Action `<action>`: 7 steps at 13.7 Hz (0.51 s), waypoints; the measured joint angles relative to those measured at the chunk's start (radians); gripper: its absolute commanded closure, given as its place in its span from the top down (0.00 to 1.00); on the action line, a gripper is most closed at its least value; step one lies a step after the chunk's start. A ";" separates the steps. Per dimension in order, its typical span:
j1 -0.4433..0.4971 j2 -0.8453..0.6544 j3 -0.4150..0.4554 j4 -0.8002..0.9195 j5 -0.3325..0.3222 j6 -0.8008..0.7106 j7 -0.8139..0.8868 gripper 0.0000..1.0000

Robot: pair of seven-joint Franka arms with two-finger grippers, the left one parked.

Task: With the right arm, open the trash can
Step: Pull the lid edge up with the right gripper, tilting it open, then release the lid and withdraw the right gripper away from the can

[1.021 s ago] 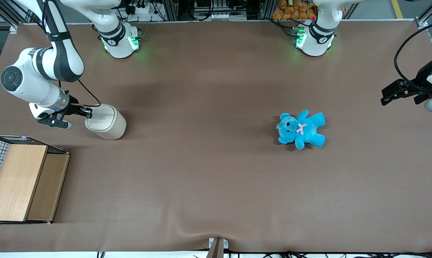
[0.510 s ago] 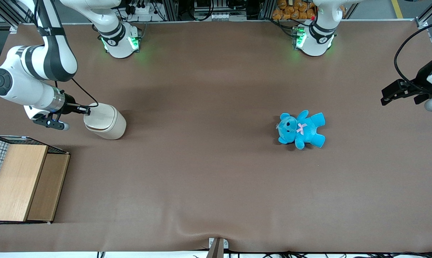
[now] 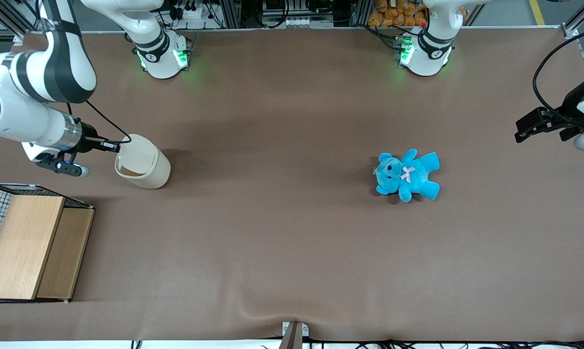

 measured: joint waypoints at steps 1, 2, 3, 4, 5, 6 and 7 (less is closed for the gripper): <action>0.002 0.000 0.006 0.026 0.000 -0.026 0.004 1.00; 0.004 0.000 0.014 0.050 0.000 -0.047 0.014 1.00; 0.006 0.000 0.022 0.070 0.000 -0.067 0.022 1.00; 0.008 0.000 0.027 0.091 0.000 -0.088 0.030 1.00; 0.008 0.000 0.029 0.115 0.000 -0.109 0.031 1.00; 0.008 0.000 0.029 0.146 0.000 -0.128 0.031 1.00; 0.007 0.000 0.028 0.182 0.000 -0.149 0.031 1.00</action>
